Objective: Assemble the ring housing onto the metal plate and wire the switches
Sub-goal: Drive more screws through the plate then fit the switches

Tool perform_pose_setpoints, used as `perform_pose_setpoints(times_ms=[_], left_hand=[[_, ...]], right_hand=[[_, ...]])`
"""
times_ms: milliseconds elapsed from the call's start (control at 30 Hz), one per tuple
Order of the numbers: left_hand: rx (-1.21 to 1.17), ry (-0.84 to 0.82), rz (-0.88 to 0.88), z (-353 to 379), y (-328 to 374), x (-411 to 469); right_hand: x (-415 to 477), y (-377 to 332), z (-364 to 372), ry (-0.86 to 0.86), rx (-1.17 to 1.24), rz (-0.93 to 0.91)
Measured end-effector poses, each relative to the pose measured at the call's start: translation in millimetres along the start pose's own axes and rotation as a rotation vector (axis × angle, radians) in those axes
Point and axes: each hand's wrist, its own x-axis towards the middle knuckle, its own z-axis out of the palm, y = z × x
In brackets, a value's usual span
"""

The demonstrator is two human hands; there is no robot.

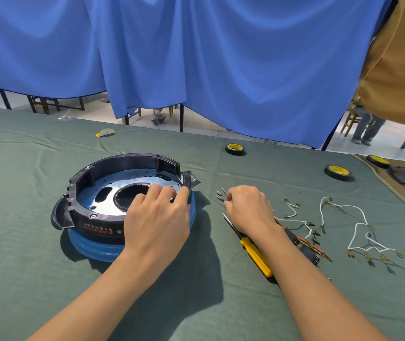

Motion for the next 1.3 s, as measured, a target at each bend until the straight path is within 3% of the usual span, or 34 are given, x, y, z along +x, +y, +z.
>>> perform_pose_setpoints(times_ms=[200,267,367,433,500,667,900,1067,1300], left_hand=[[-0.025,0.010,0.004,-0.9,1.5,0.2],[-0.008,-0.004,0.008,-1.6,2.1,-0.3],[0.025,-0.053,-0.018,-2.0,4.5,-2.0],[0.045,-0.074,-0.029,-2.3,6.9,-2.6],[0.036,-0.065,-0.021,-2.2,7.8,-2.0],[-0.040,-0.055,-0.014,-1.0,1.7,0.0],[-0.167,0.107,-0.016,1.0,-7.6,4.4],[-0.196,0.224,-0.001,-4.5,-8.3,8.3],[-0.082,0.159,0.076,-14.8,-9.2,20.1]], right_hand=[[-5.8,-3.8,-5.0,-0.054,-0.076,0.018],[-6.5,-7.3,-17.2,-0.061,0.029,0.094],[-13.3,-25.5,-36.6,-0.139,0.657,0.254],[-26.8,-45.5,-43.0,-0.294,1.121,0.361],[-38.0,-58.4,-41.7,-0.444,1.340,0.417],[-40.0,-67.3,-33.3,-0.448,1.459,0.556],[-34.5,-59.3,-37.8,-0.463,1.611,0.774],[-32.4,-56.1,-44.5,-0.506,1.794,0.690],[-30.0,-49.2,-59.5,-0.491,1.749,0.499]])
